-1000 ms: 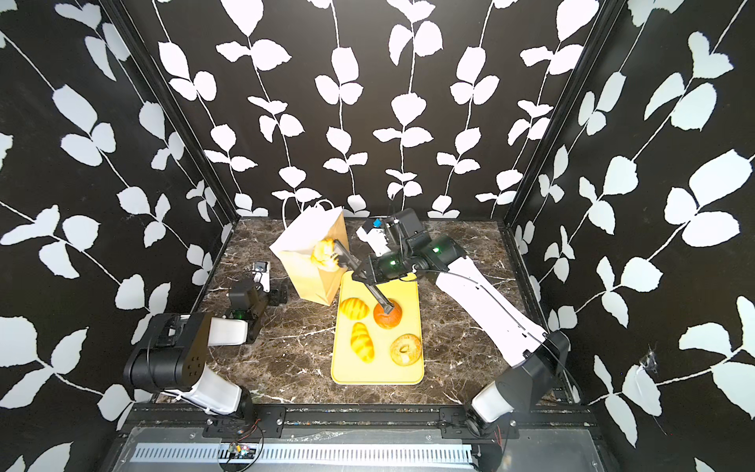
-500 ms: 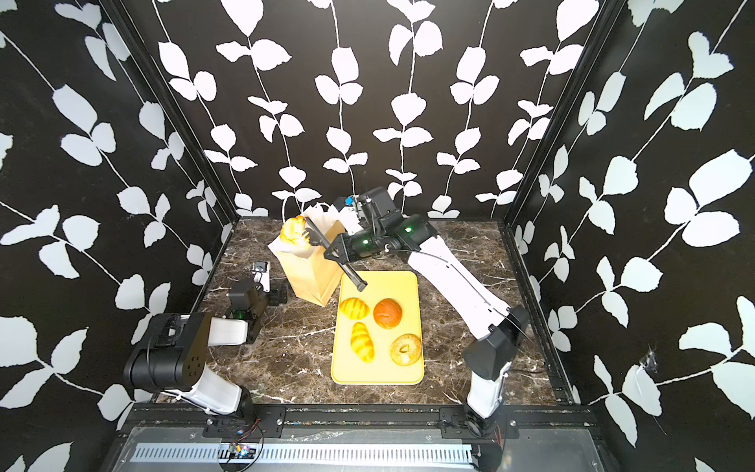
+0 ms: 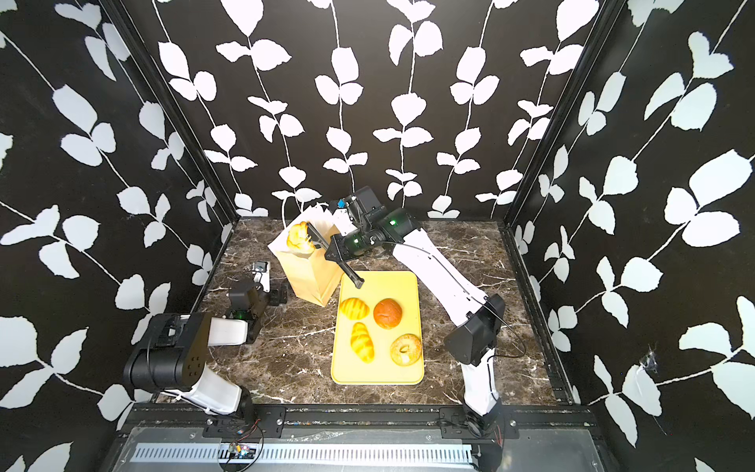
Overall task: Pack bread into a paper bag
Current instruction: Place the fake bread in the paper bag.
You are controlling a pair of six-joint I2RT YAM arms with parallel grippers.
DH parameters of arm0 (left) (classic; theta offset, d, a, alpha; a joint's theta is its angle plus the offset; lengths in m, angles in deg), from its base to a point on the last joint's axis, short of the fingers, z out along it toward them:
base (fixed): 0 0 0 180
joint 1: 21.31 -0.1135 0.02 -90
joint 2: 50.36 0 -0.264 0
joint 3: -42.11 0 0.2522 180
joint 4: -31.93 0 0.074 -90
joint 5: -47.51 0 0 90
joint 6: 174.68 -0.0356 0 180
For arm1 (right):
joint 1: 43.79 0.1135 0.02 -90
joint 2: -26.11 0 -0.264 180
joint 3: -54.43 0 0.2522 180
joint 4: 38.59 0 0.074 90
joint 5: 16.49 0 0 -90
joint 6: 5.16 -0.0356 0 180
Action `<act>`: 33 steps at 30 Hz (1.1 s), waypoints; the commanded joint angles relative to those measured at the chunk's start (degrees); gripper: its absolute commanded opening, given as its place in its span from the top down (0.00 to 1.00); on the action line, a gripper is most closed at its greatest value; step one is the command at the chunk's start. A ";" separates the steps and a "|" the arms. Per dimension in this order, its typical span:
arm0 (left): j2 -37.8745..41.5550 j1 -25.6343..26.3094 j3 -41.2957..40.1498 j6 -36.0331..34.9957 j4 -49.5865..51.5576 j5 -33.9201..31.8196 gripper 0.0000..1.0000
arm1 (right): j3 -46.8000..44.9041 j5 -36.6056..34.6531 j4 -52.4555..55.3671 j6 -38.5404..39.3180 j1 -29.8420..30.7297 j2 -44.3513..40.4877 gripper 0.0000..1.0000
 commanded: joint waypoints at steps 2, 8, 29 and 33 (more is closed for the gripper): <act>1.05 0.19 0.59 -0.18 0.04 0.00 0.02 | 2.36 -0.96 -0.84 0.93 0.41 -0.80 0.83; 1.05 0.19 0.62 -0.26 0.06 0.00 0.01 | 2.13 -0.34 -1.16 0.77 0.41 -0.89 0.75; 1.05 0.17 0.55 -0.24 0.02 0.00 0.02 | -1.88 0.13 -1.67 -2.75 0.92 -11.72 0.74; 1.05 0.18 0.58 -0.26 -0.03 0.03 0.02 | -12.60 -3.52 -1.68 -4.17 0.95 -19.38 0.74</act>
